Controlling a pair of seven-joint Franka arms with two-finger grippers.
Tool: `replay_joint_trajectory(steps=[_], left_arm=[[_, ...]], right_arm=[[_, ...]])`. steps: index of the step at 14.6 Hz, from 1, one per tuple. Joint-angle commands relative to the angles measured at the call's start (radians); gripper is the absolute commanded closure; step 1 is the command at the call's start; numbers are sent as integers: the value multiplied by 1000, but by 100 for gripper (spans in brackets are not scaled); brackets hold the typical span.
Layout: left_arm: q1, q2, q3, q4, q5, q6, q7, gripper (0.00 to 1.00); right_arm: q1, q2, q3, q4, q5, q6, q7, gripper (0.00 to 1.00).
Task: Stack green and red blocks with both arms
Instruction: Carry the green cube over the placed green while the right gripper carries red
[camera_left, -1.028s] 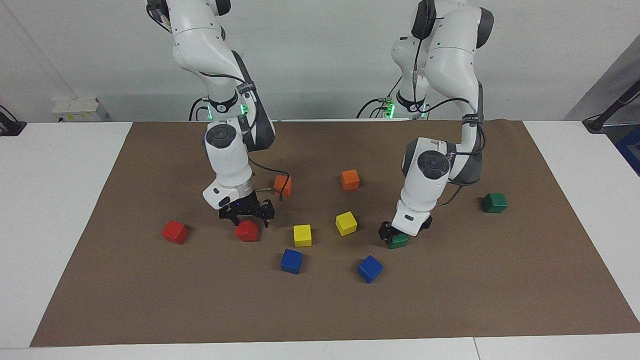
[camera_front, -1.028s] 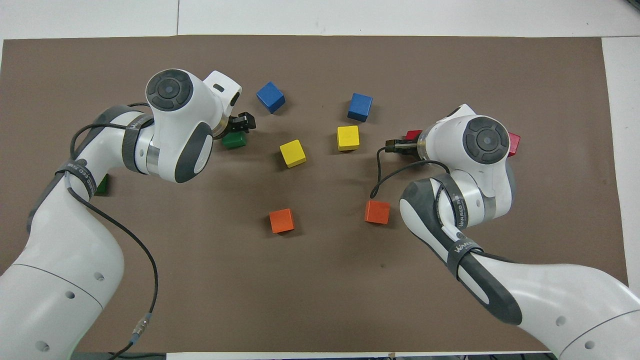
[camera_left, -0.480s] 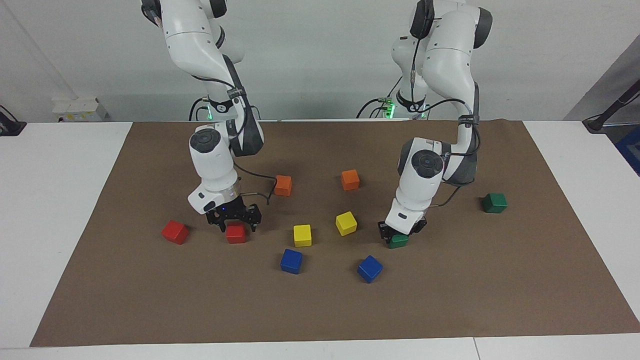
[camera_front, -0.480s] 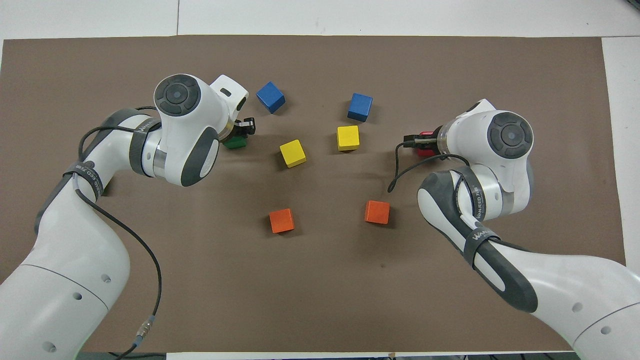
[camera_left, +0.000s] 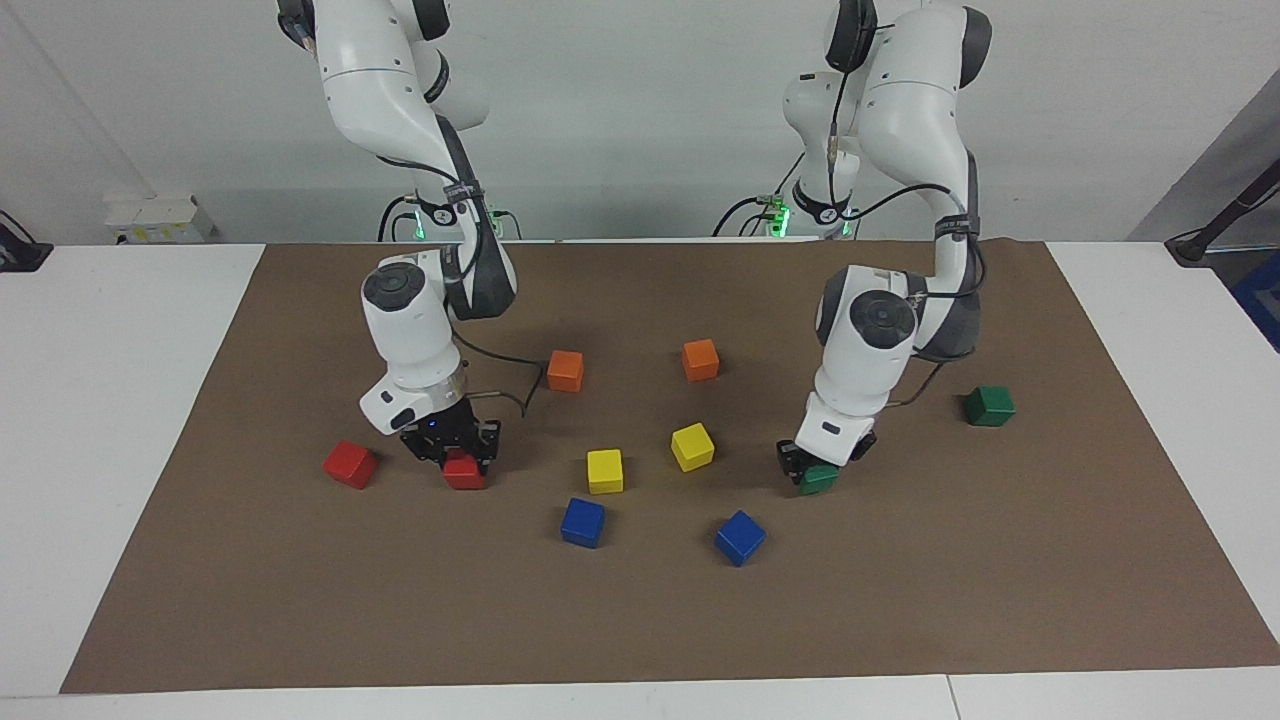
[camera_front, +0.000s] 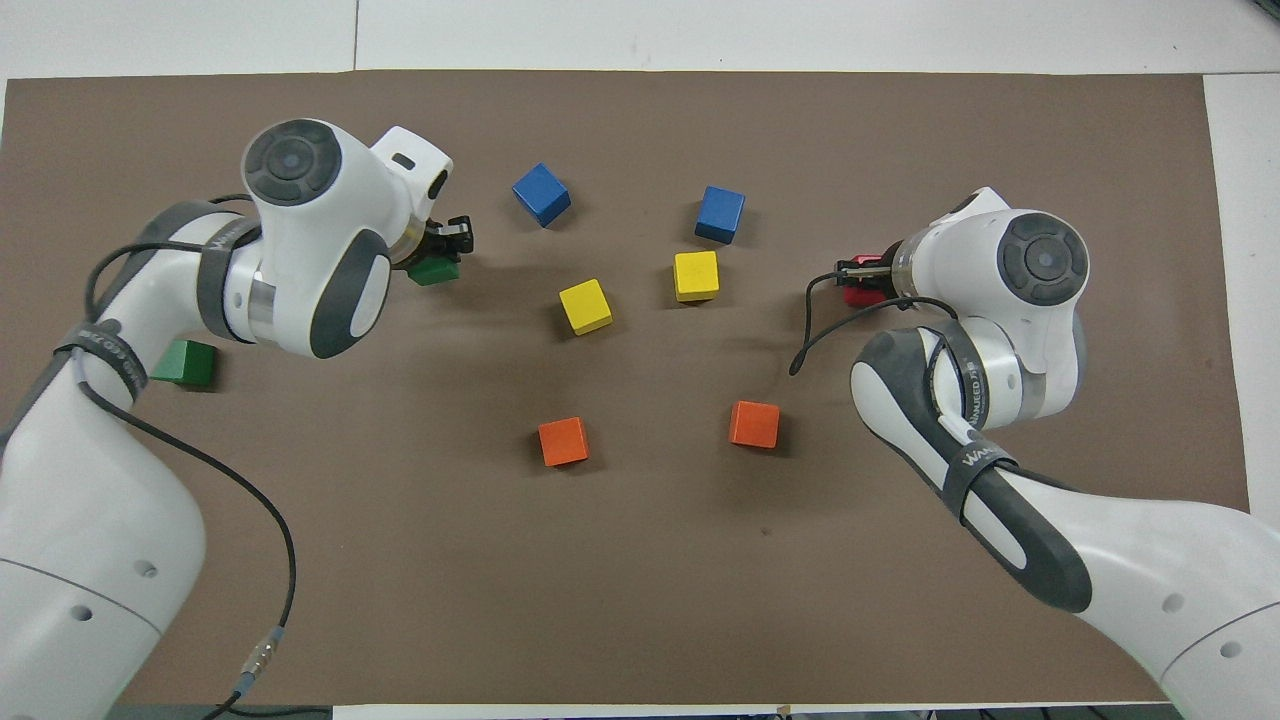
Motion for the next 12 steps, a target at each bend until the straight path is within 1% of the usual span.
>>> replay_joint_trajectory(steps=[1,3,4,7,9,12], left_arm=[[89,-115,-5,-28,-80,-89,87,100],[158,-163,-6,-28,-90,-174,178,100],[196,-185,-5,-32,-90,-211,247,100],[308,-226,-2,-38,-91,-296,457,100],[383,-257,1,-81,-91,-299,594,100],[451,-286,3,-159,-91,-253,728,100]], right_arm=[[-50,-9,6,125,-12,-168,-77,100],[-85,-15,6,206,-12,-277,-150,100],[-111,-17,7,229,-10,-312,-193,100],[-183,-43,7,234,-4,-349,-310,100],[-232,-49,9,226,5,-372,-374,100],[-251,-63,9,193,7,-372,-382,100]])
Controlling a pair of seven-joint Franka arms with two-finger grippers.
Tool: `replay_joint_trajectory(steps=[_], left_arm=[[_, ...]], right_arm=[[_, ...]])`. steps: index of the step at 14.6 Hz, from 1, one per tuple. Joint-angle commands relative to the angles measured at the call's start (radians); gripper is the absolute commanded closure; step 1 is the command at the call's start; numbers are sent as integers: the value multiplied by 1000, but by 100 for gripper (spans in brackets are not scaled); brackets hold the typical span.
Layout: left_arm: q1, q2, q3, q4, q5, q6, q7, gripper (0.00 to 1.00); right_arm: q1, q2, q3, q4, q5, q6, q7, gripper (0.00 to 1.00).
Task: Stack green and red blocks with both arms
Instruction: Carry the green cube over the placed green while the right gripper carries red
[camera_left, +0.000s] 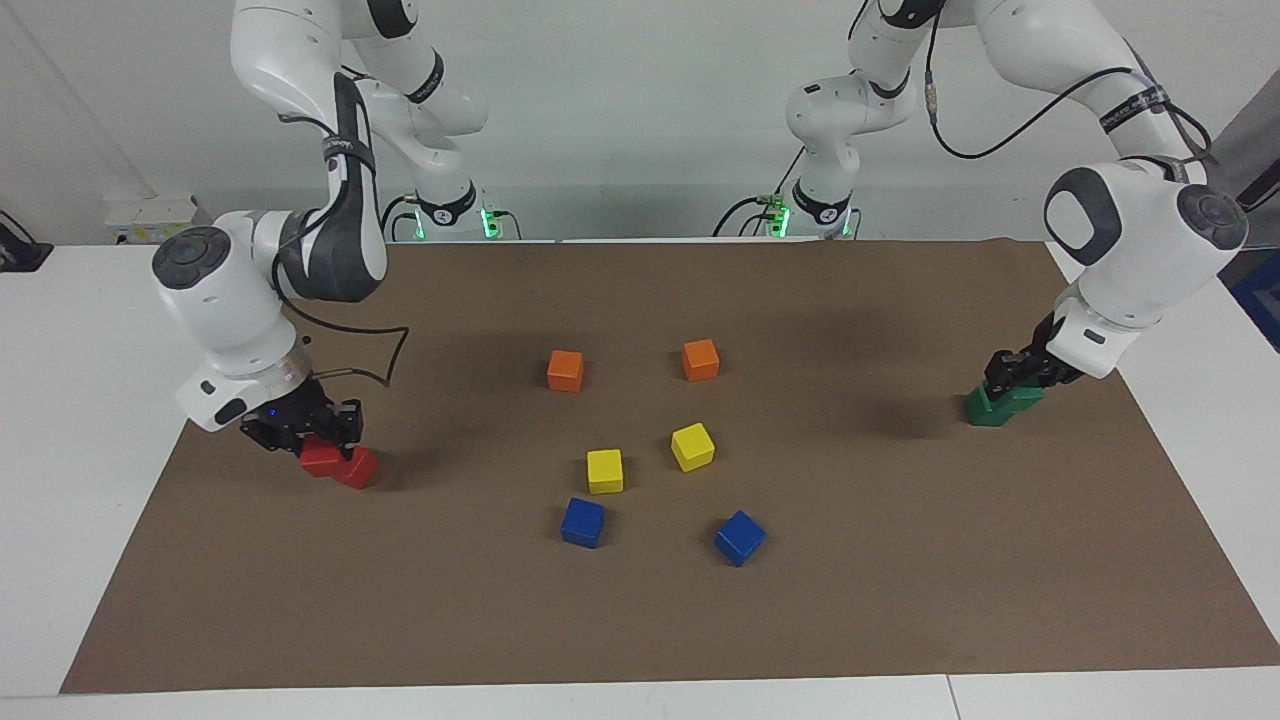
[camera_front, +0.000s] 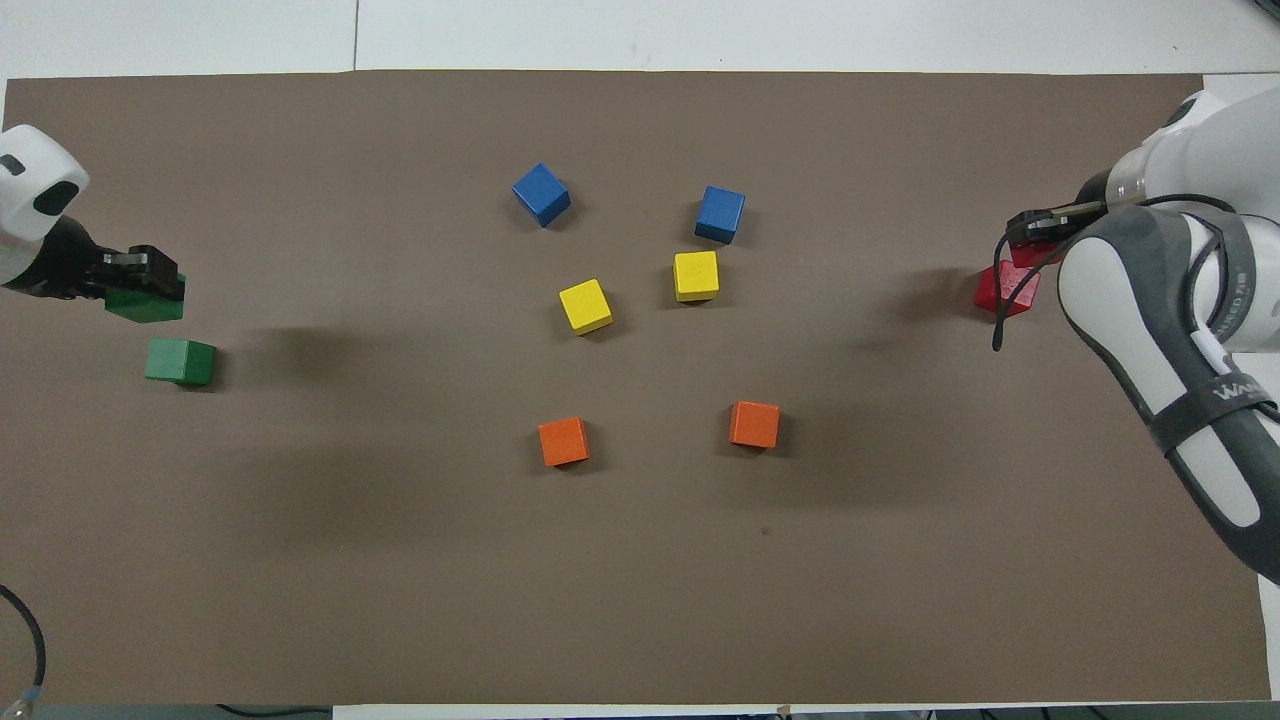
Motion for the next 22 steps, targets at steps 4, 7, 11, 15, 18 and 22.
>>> replay_joint_trajectory(steps=[4,7,11,15,18,22], left_arm=[[86,-109,-6,-264,-18,254,150,100],[92,-109,-6,-304,-18,308,174,100],[94,-110,-6,-386,-18,417,188,100],[95,-109,-6,-399,-18,432,188,100],[95,-106,-6,-404,-18,435,196,100],[95,-107,-4,-419,-16,458,248,9]], right_arm=[[-11,-28,11,-48,7,8,81,100],[-2,-36,10,-83,5,35,141,100],[-3,-45,10,-147,4,112,166,100],[-11,-51,8,-160,1,114,181,100],[-15,-52,5,-164,-10,114,247,100],[-15,-57,3,-178,-16,114,330,100]])
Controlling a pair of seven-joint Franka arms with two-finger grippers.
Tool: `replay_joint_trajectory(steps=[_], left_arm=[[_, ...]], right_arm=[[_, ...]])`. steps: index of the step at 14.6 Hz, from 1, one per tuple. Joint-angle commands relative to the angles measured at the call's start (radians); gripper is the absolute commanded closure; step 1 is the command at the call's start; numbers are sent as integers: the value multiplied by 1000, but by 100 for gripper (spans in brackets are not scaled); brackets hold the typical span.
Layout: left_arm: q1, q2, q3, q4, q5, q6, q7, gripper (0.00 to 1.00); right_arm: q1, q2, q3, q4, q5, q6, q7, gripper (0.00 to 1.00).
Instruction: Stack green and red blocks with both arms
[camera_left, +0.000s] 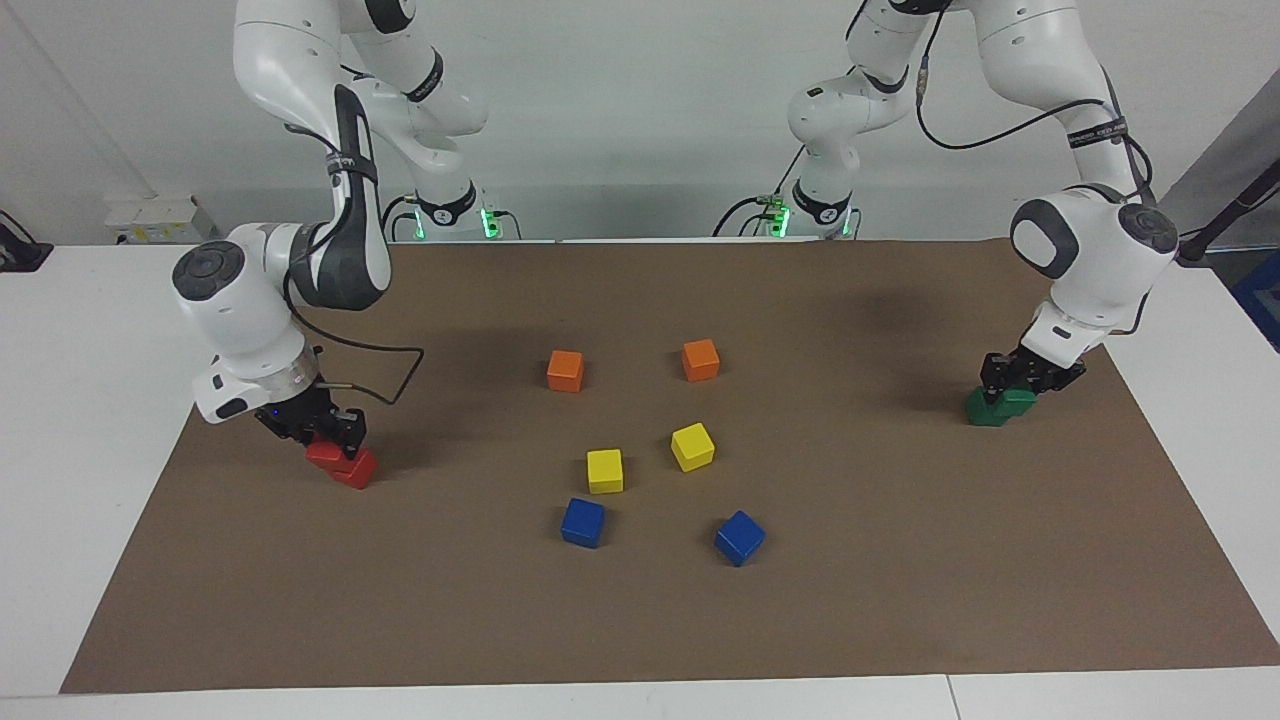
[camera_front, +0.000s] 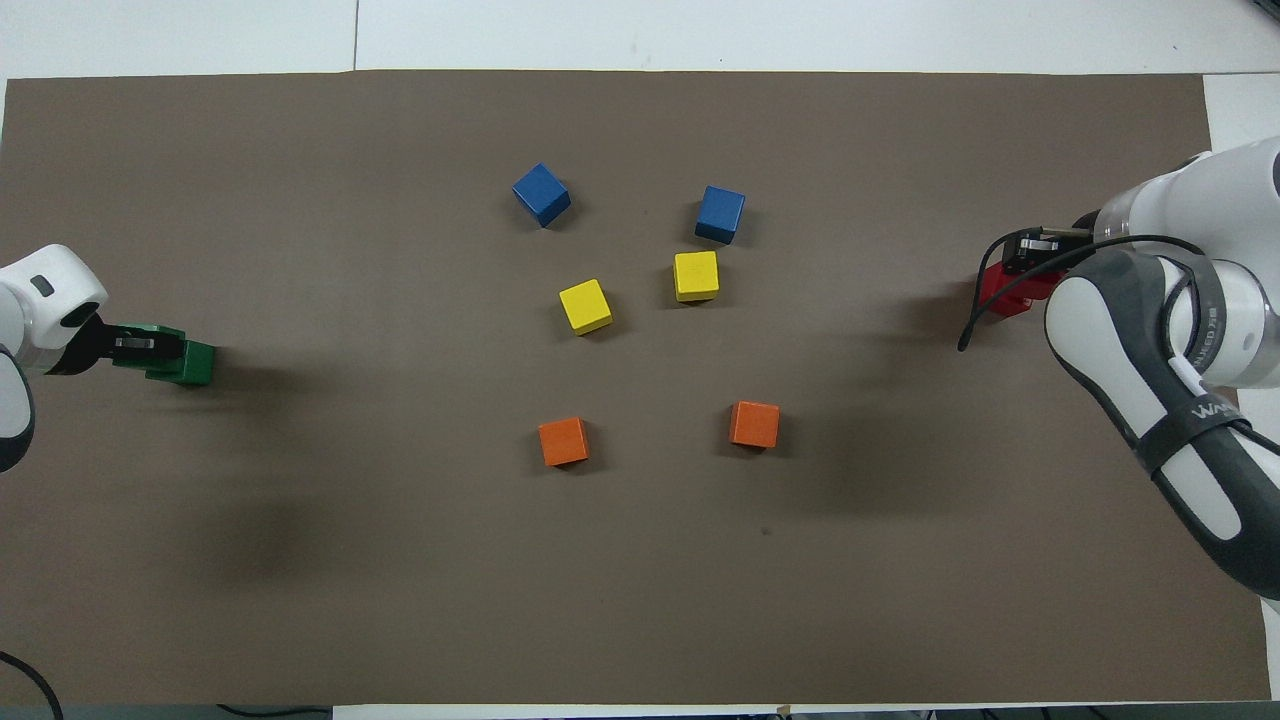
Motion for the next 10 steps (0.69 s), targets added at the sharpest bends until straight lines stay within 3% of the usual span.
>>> replay_joint_trajectory(steps=[1,4,8,10], left_arm=[[16,-37,-7,-55,-16,33,47,0],[14,-31,-7,-27,-14,-11,44,0],[-1,-14,-7,123,-13,-183,35,0],[-1,-34,-7,143,-13,-212,33,0]], right_arm=[[-8,-34,4,-41,-24,17,59,100],[-8,-40,4,-55,-30,24,84,100],[-9,-38,4,-68,-45,46,107,100],[-9,-37,4,-73,-48,57,110,100]])
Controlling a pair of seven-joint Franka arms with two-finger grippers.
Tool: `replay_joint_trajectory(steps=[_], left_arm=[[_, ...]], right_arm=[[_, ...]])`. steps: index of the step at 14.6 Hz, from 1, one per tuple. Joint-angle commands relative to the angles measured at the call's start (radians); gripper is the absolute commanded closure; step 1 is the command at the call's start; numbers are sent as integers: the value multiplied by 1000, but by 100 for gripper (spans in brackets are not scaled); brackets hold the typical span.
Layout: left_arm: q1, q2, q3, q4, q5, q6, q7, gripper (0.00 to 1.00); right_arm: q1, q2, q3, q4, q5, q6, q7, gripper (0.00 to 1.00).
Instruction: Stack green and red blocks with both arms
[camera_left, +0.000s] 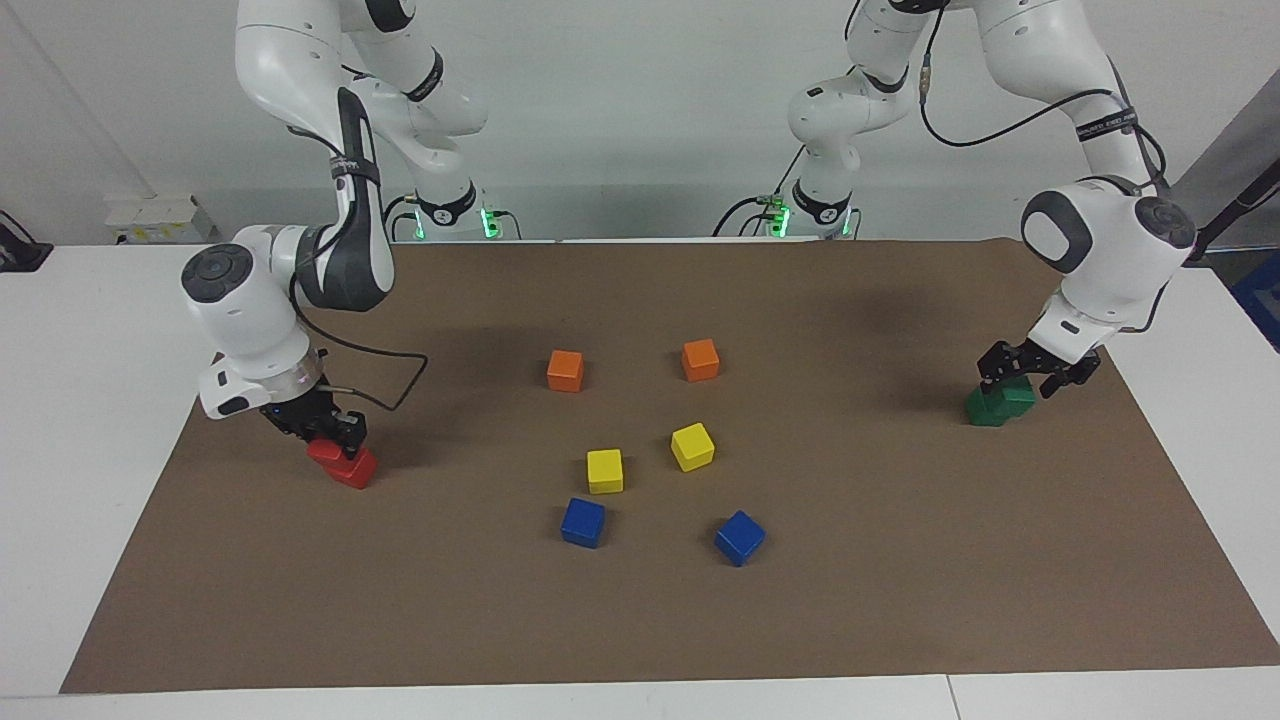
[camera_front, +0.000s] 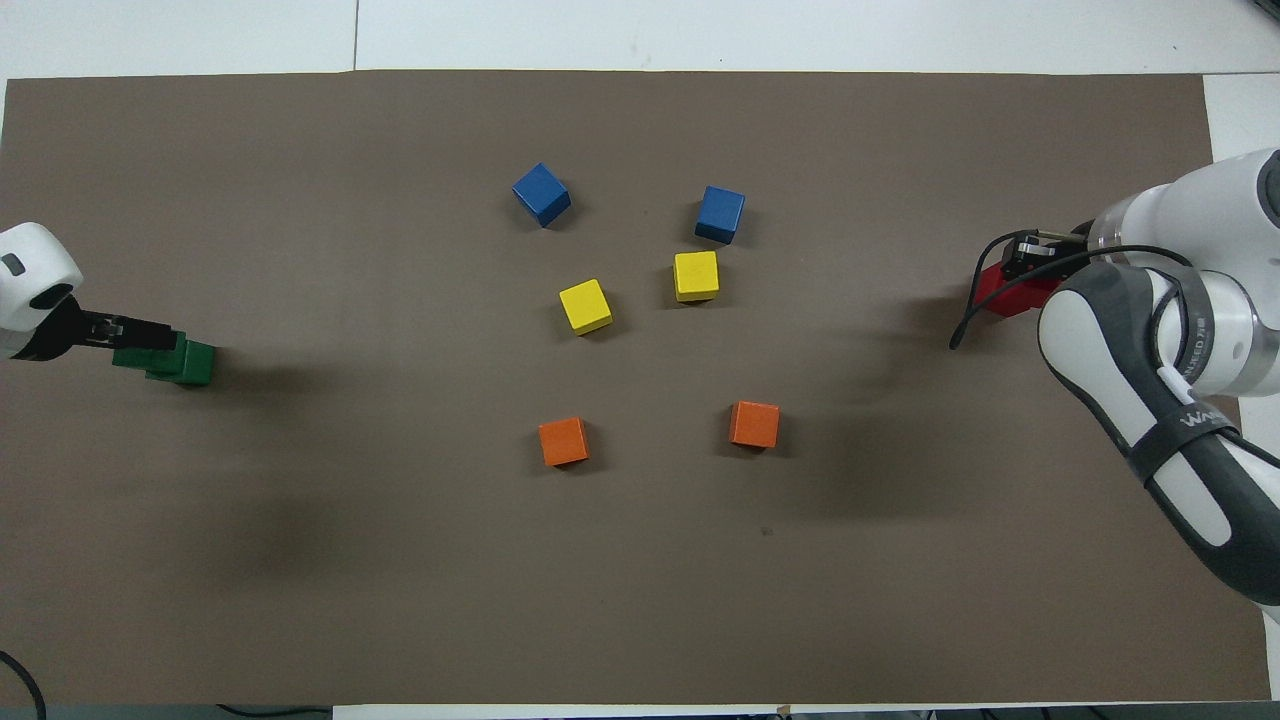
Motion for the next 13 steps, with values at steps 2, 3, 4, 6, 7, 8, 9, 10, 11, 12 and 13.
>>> replay_joint_trajectory(steps=[2,3,4,6,7,8,9,10,11,12,13], left_arm=[[0,-65,0,37,-12,-63,-11,0],[-1,-75,-3,54,-12,-65,-44,0],[-3,-79,-11,77,-12,-92,-95,0],[-33,-83,-11,158,-12,-185,-243,0],[-49,-85,-11,190,-9,-225,-292,0],[-64,-91,-11,209,-8,-267,-328,0],[-79,-112,-12,221,-5,-301,-346,0],[-93,-132,-12,223,-5,-324,-363,0],[-99,-152,-12,224,-5,-347,-389,0],[-104,-158,-14,229,-5,-371,-414,0],[-109,-163,-15,249,-5,-400,-423,0]], right_arm=[[-9,-30,3,-41,-24,26,30,100],[-9,-30,3,-43,-24,26,30,100],[-12,-30,3,-44,-24,26,32,100],[-15,-30,3,-46,-24,27,32,100],[-15,-32,3,-46,-25,27,32,100],[-15,-32,3,-47,-25,27,32,100],[-15,-32,3,-47,-25,27,32,100],[-17,-32,3,-47,-25,27,32,100],[-17,-32,3,-49,-25,29,30,100],[-17,-32,3,-49,-25,30,30,100],[-20,-32,3,-49,-25,30,30,100]])
